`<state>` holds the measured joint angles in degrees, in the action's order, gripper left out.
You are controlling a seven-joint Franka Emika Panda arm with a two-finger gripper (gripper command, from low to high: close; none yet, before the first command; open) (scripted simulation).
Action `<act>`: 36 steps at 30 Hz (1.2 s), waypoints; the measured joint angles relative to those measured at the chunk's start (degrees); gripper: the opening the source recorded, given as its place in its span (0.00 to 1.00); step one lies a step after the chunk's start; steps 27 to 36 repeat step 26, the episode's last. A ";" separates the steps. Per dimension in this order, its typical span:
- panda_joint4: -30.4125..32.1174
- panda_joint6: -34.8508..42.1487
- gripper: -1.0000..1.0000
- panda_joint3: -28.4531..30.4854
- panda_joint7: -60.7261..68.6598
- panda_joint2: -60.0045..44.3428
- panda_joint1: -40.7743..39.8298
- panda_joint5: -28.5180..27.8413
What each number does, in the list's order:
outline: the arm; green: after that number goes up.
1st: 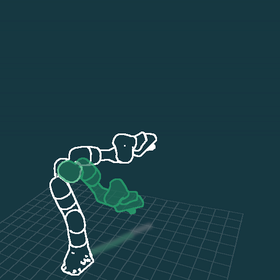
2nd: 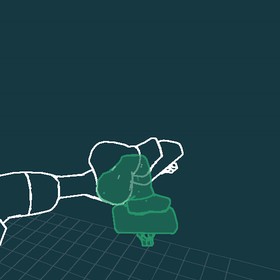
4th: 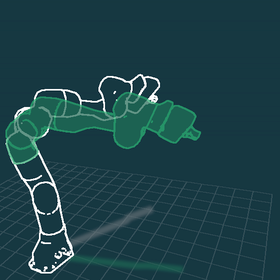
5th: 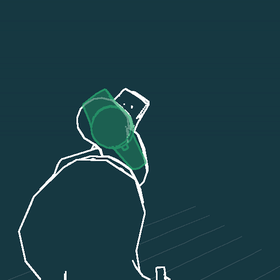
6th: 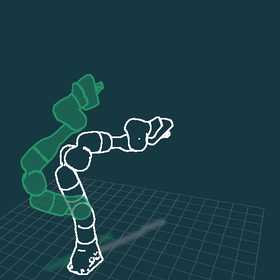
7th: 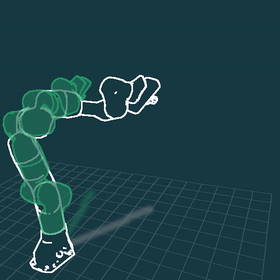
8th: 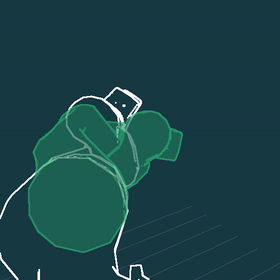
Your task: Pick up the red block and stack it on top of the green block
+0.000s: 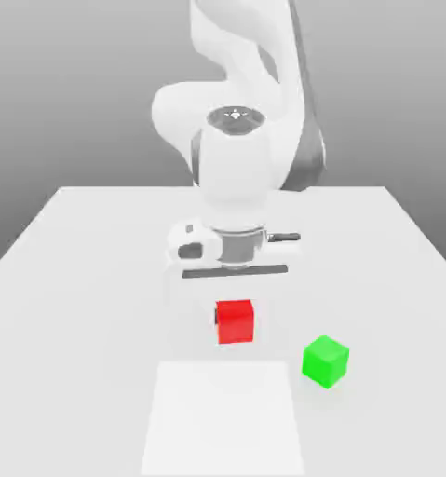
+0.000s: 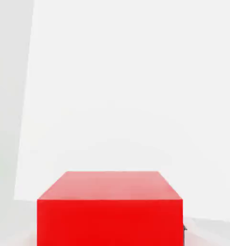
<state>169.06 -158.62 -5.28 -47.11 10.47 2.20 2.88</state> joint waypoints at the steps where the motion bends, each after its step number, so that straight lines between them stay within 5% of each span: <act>1: -0.25 0.36 0.00 -0.93 -2.13 0.12 0.53 0.45; 15: -3.78 5.00 0.00 -13.79 -31.70 1.63 7.18 5.92; 22: -4.41 -6.25 0.00 -14.43 -40.49 -10.61 4.64 -4.17; 23: -4.46 -7.93 1.00 -13.63 -42.11 -12.47 4.88 -6.47; 36: -4.46 -7.93 1.00 -13.64 -42.11 -12.47 4.85 -6.47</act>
